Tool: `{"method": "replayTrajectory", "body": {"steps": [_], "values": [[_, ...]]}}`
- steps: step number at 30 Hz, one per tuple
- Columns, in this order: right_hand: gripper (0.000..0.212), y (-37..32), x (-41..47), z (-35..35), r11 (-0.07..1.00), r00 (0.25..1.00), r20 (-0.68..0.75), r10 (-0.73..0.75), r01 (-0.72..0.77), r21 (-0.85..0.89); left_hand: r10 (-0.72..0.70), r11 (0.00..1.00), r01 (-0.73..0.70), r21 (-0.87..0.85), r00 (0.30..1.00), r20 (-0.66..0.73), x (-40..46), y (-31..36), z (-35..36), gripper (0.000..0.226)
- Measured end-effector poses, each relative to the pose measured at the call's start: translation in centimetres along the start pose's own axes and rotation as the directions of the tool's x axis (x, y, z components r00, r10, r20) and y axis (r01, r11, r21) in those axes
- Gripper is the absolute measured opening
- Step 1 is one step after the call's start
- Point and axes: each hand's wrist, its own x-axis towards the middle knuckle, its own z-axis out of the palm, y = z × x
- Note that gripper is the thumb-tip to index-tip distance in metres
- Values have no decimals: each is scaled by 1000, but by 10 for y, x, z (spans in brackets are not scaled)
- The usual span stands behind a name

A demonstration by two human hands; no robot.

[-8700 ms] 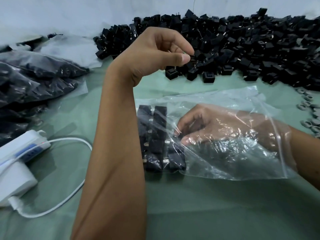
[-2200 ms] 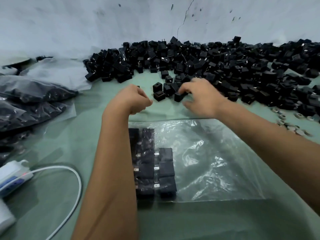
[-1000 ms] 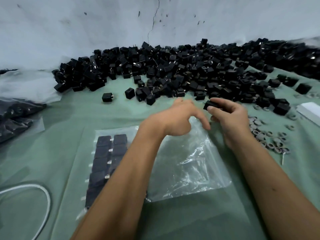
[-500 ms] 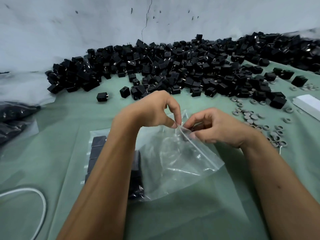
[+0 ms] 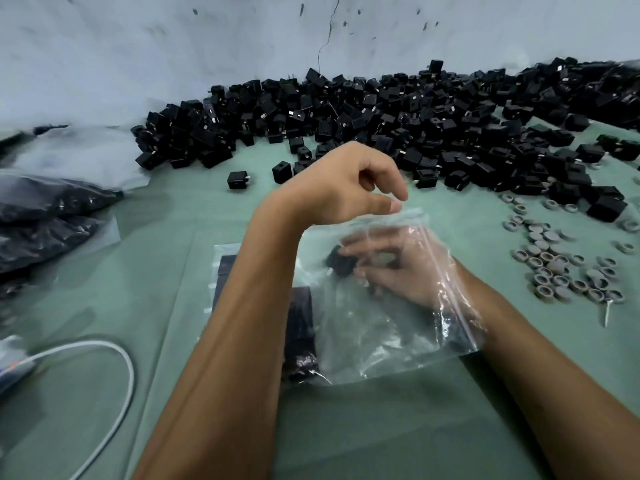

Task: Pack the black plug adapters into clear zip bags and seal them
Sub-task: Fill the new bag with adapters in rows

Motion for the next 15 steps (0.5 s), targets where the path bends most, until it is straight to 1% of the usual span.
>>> {"method": "replayTrajectory", "body": {"steps": [1, 2, 3, 5, 7, 10, 13, 15], "values": [[30, -4, 1, -1, 985, 996, -19, -85, 81, -153, -34, 999, 33, -17, 999, -32, -3, -7, -5, 8], [28, -8, 2, 0, 948, 986, -11, -163, 154, -278, -72, 997, 70, -26, 996, -60, -7, -15, -10, 7], [31, -10, 3, 0, 922, 980, 23, -197, 193, -335, -114, 993, 112, -23, 989, -89, -11, -24, -16, 6], [42, -16, 4, 2, 923, 990, 68, -125, 141, -358, -213, 977, 215, -7, 965, -151, -19, -43, -27, 6], [44, -14, 5, 6, 922, 992, 78, -100, 122, -369, -298, 953, 304, -1, 935, -194, -27, -58, -35, 6], [44, -6, 6, 11, 918, 986, 95, -139, 164, -362, -370, 924, 382, 1, 897, -244, -36, -70, -41, 8], [40, 4, 7, 17, 913, 973, 140, -185, 222, -342, -412, 905, 425, -6, 875, -252, -42, -75, -44, 7], [41, 6, 9, 21, 932, 968, 127, -215, 242, -271, -427, 897, 442, 3, 869, -251, -46, -76, -46, 7]]}}
